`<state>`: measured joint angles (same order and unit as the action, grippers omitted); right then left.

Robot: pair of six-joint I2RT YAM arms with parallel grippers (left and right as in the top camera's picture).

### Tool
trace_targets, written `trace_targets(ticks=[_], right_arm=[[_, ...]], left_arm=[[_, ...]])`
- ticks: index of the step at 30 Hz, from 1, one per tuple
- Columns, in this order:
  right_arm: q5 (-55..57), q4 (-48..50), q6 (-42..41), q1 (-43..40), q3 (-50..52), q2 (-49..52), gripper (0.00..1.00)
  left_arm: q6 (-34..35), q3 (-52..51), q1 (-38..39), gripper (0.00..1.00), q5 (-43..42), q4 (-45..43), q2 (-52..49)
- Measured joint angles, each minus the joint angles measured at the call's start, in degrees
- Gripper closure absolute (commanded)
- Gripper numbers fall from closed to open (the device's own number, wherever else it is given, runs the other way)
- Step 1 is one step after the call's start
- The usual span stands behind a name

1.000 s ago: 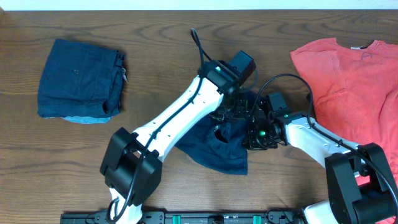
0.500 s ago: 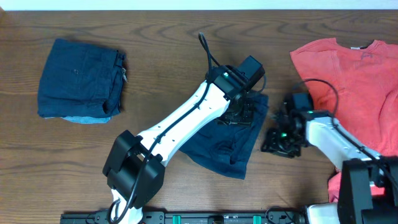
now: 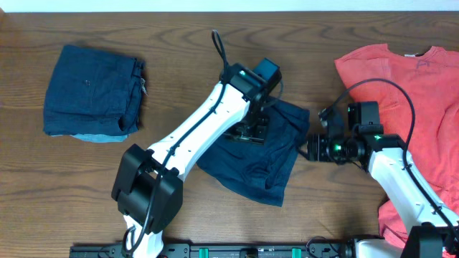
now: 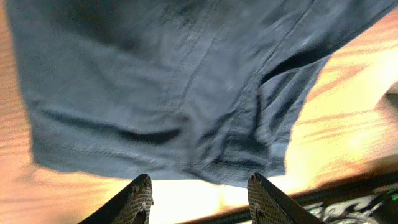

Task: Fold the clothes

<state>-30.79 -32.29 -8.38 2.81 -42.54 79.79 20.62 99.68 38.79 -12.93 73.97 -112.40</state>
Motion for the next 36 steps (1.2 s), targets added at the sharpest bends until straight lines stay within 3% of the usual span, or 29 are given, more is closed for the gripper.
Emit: trace_targets(ticks=[9, 10, 13, 14, 21, 26, 30, 36], right_arm=[[0.9, 13.4, -5.1, 1.7, 0.1, 5.8, 0.47], [0.9, 14.0, -5.4, 2.4, 0.1, 7.0, 0.53], [0.7, 16.6, -6.2, 4.3, 0.3, 10.1, 0.91], [0.5, 17.8, -6.5, 4.9, 0.3, 10.9, 0.99], [-0.9, 20.0, -7.1, 5.0, -0.8, 10.0, 0.99], [1.3, 18.3, -6.1, 4.7, -5.4, 3.7, 0.99], [6.3, 14.8, -5.6, 4.7, -7.5, 0.0, 0.99], [18.4, 9.4, -5.6, 4.7, -7.5, 2.6, 0.98]], left_arm=[[-4.1, 0.0, -0.2, 0.32, 3.7, 0.6, 0.0], [-4.2, 0.0, -0.2, 0.31, 4.3, 0.6, 0.0], [-4.4, 0.0, -0.2, 0.31, 5.5, 0.5, 0.0], [-4.4, 0.0, -0.2, 0.31, 5.8, 0.4, 0.0], [-4.4, 0.0, -1.1, 0.3, 7.0, 0.3, 0.0], [-4.4, 0.0, -2.0, 0.3, 7.2, -0.3, 0.0], [-4.5, 0.0, -2.0, 0.3, 7.3, -0.8, 0.0], [-4.6, 0.0, -2.0, 0.29, 7.3, -0.9, 0.0]])
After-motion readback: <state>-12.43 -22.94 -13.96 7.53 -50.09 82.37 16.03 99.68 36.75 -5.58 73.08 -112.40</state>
